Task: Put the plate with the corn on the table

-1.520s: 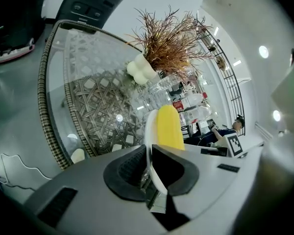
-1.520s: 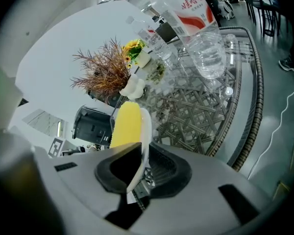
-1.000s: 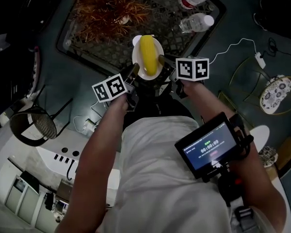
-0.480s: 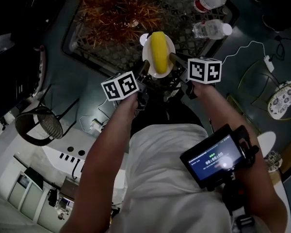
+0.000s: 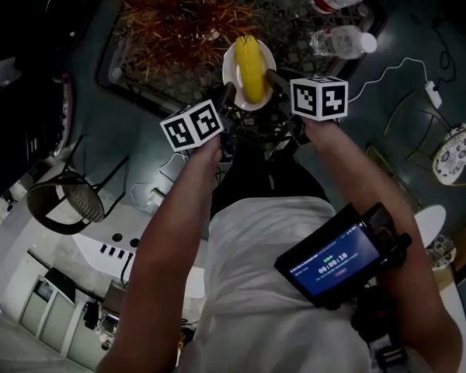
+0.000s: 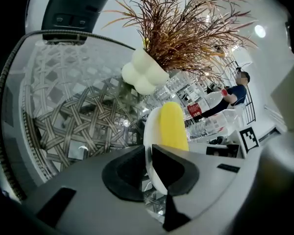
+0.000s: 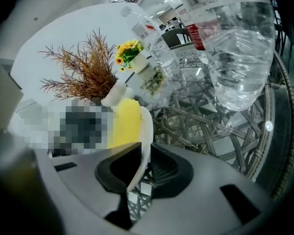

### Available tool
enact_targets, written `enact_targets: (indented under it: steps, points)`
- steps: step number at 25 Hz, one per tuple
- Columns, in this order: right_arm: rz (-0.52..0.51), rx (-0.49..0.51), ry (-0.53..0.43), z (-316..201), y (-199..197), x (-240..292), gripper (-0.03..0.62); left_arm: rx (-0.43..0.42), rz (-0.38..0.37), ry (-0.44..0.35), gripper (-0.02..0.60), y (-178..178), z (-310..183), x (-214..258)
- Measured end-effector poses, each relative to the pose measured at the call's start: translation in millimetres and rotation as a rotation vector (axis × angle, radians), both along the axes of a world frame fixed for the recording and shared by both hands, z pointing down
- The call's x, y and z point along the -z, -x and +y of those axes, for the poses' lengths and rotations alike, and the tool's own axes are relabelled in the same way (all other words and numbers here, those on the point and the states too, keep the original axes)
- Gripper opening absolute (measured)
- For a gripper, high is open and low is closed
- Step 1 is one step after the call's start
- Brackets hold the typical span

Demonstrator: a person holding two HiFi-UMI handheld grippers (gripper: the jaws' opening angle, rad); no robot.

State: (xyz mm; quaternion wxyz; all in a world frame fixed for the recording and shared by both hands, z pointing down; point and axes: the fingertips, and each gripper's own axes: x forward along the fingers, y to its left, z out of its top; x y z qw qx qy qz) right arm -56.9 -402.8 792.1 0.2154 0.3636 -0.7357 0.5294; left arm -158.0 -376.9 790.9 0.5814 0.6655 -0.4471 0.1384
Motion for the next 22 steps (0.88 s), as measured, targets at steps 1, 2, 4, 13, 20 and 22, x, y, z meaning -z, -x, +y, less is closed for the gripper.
enact_targets:
  steps: [1, 2, 4, 13, 20, 22]
  points:
    - [0.009, 0.004, -0.001, 0.5, 0.5, -1.6, 0.051, -0.001, -0.01, 0.0, 0.035, 0.6, 0.2, -1.0]
    - [0.02, 0.008, -0.002, 1.0, 0.7, -3.2, 0.051, -0.003, -0.021, 0.0, 0.035, 1.4, 0.5, -2.3]
    - [0.034, 0.011, -0.008, 1.2, 2.1, -5.6, 0.051, -0.009, -0.044, 0.0, 0.035, 3.4, 1.3, -5.6]
    - [0.077, 0.035, -0.053, 1.6, 4.7, -4.5, 0.051, -0.046, -0.058, -0.04, 0.035, 0.9, -2.0, -4.3]
    - [0.114, 0.021, -0.096, 1.9, 2.1, -4.3, 0.058, -0.045, -0.075, -0.059, 0.046, 4.1, 0.1, -4.1]
    - [0.124, 0.014, -0.109, 1.3, -0.3, -3.7, 0.076, -0.041, -0.091, -0.074, 0.058, 7.1, -0.6, -3.4]
